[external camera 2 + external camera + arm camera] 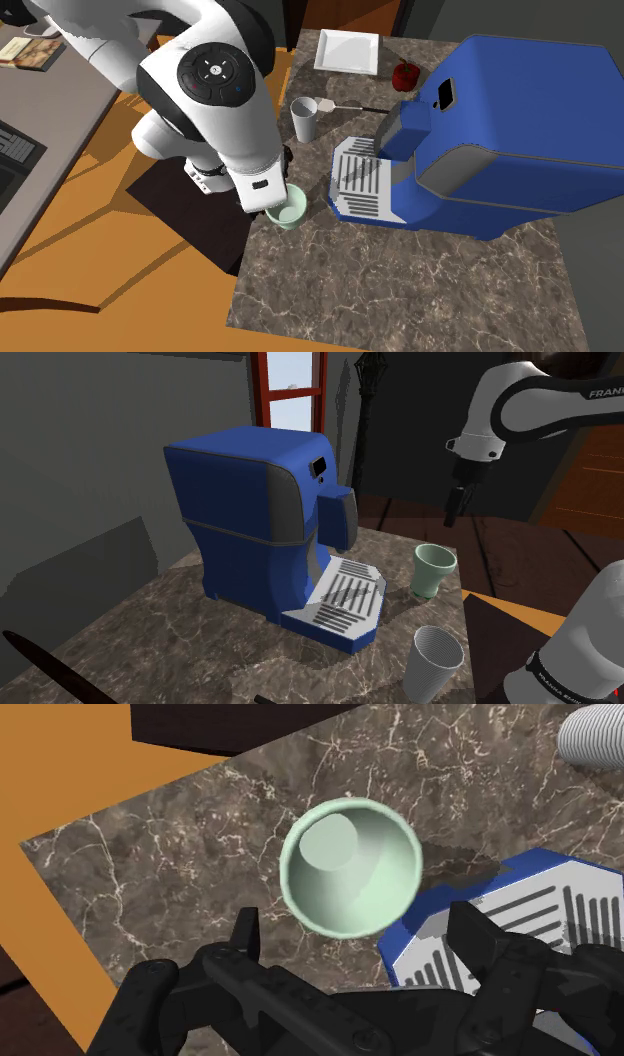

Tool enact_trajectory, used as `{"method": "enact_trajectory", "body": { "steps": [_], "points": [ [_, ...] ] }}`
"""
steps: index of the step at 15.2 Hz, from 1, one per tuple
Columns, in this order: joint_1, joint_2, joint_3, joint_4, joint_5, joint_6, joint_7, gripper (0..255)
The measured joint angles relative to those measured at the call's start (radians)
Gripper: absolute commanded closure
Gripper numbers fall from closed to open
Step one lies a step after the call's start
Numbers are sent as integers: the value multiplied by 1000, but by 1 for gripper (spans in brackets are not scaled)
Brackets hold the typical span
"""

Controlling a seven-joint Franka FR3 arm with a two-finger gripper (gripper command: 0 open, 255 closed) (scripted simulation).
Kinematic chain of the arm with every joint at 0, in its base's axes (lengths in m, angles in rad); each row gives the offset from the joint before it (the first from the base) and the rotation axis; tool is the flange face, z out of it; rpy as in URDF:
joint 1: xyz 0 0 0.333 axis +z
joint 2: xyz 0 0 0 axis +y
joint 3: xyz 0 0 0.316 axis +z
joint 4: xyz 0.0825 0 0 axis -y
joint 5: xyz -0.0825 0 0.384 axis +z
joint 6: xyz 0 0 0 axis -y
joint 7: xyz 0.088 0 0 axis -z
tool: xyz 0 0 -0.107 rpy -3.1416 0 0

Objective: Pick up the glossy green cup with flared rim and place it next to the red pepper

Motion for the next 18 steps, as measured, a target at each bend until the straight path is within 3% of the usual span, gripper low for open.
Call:
{"method": "enact_trajectory", "body": {
  "steps": [7, 18],
  "points": [
    [3, 173, -105, -80, 15, 216, -128, 0],
    [12, 231, -118, -169, 27, 360, -146, 0]
  ]
}}
